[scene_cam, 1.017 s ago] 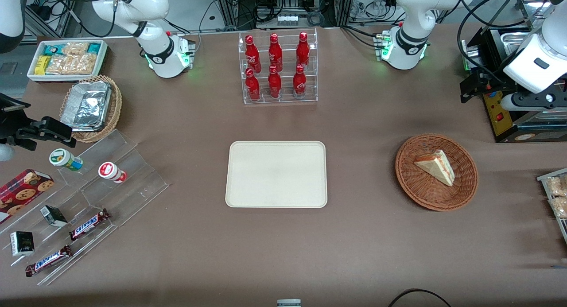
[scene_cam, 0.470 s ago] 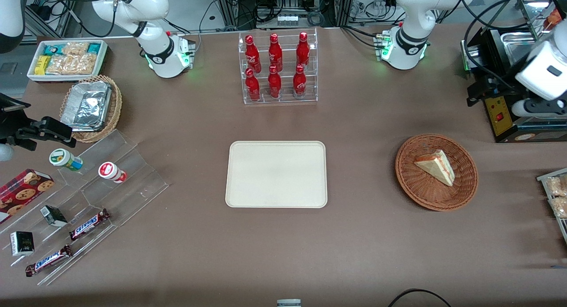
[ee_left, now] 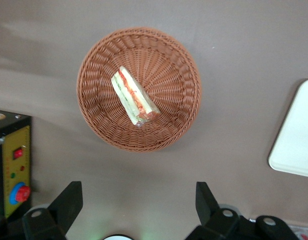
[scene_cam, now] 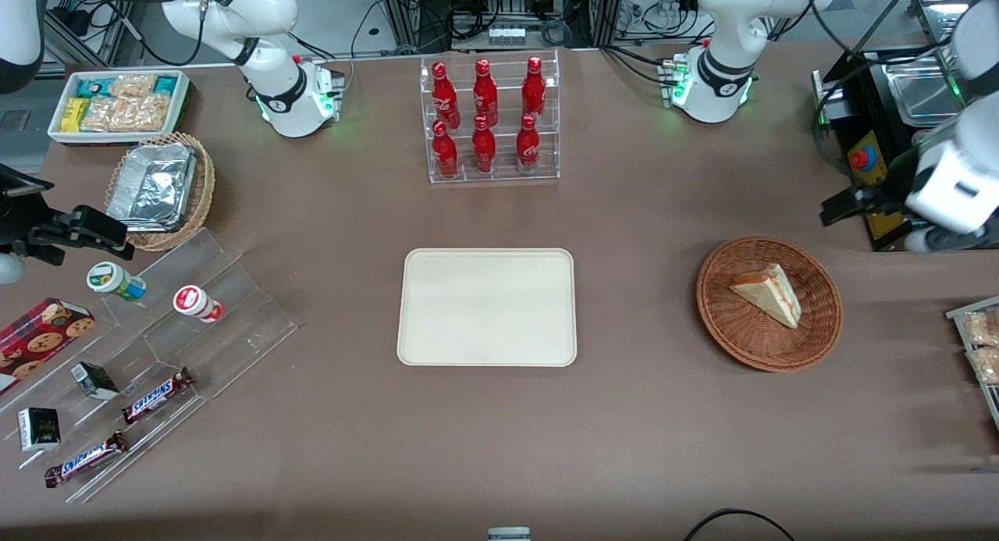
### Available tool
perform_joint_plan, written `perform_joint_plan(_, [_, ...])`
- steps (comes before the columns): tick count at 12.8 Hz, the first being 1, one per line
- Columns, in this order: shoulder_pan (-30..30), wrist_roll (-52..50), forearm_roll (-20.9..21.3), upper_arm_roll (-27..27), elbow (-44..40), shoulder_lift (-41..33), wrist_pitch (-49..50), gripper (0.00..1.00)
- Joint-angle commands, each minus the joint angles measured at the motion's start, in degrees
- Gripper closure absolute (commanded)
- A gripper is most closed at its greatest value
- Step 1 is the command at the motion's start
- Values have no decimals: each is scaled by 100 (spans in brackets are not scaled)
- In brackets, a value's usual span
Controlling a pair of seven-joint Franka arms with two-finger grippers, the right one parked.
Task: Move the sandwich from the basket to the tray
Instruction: 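Move the left gripper from rest toward the sandwich in the wicker basket, then lower the open left gripper around the sandwich in the basket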
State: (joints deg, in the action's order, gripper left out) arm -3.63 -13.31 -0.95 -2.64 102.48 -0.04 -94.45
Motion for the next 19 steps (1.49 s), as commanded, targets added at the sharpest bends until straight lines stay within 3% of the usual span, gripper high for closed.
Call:
perform_joint_plan(1, [21, -460, -89, -8, 429, 116, -432, 0])
perform_joint_plan(6, [64, -1602, -90, -78, 1009, 531, -1461, 0])
perform_joint_plan(8, [353, -2121, -151, -79, 1360, 645, -1908, 0])
perform_joint_plan(12, [381, -2307, -142, -79, 2362, 733, -3410, 0])
perform_joint_plan(16, [276, -3246, -142, -70, 2381, 1295, -4106, 0])
perform_joint_plan(19, [249, -3380, -142, -70, 2381, 1532, -4380, 0])
